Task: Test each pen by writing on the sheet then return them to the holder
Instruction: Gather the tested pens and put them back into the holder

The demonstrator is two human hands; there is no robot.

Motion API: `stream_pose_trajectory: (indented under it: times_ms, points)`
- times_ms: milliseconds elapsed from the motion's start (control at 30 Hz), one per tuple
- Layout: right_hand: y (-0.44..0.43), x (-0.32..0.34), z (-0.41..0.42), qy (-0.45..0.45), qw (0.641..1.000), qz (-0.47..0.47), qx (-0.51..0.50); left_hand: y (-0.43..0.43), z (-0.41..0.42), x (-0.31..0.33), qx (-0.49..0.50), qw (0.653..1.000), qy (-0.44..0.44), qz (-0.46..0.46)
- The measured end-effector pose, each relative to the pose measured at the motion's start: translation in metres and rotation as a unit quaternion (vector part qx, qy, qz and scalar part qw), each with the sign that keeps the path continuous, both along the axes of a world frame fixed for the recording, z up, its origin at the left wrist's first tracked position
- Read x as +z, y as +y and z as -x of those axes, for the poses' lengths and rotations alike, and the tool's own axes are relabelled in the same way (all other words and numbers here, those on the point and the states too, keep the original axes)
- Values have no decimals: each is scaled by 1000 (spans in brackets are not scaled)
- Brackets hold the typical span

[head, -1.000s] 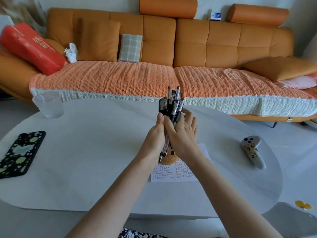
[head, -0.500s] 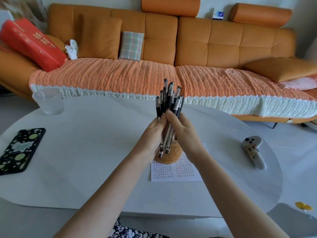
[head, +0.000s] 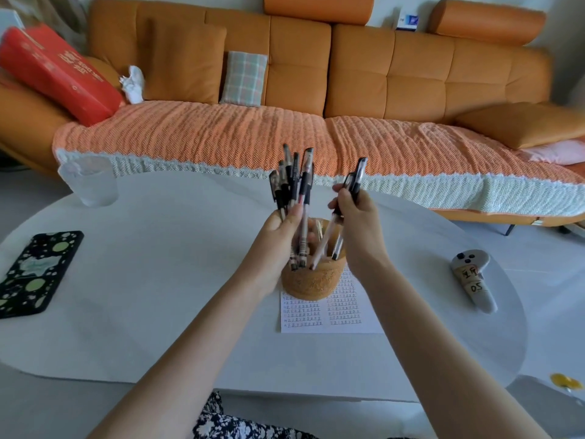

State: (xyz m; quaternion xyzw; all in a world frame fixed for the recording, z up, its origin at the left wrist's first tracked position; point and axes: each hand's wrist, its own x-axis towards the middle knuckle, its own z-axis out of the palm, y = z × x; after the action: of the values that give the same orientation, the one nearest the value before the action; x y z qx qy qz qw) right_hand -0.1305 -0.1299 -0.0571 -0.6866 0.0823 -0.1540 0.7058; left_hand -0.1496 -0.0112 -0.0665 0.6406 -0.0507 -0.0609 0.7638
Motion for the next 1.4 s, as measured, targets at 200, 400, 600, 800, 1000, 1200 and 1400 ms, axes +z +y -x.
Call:
stream_pose_trajectory:
  times_ms: [200, 400, 600, 800, 1000, 1200, 1400]
  points:
    - [5, 19, -21, -51, 996, -48, 53, 21, 0, -13, 4, 999, -30, -41]
    - [29, -1, -23, 16, 997, 30, 74, 26, 0, -18, 31, 999, -20, -34]
    - [23, -12, -16, 71, 967, 228, 84, 29, 2, -22, 27, 999, -20, -11]
    - [15, -6, -6, -25, 973, 228, 5, 28, 4, -21, -23, 999, -29, 30]
    - [17, 5, 6, -40, 982, 184, 36, 26, 7, -22, -61, 997, -33, 42]
    - [15, 10, 2, 8, 988, 90, 124, 22, 11, -17, -62, 997, -30, 34]
    - [10, 11, 2, 4, 989, 35, 142, 19, 13, -17, -24, 998, -45, -30]
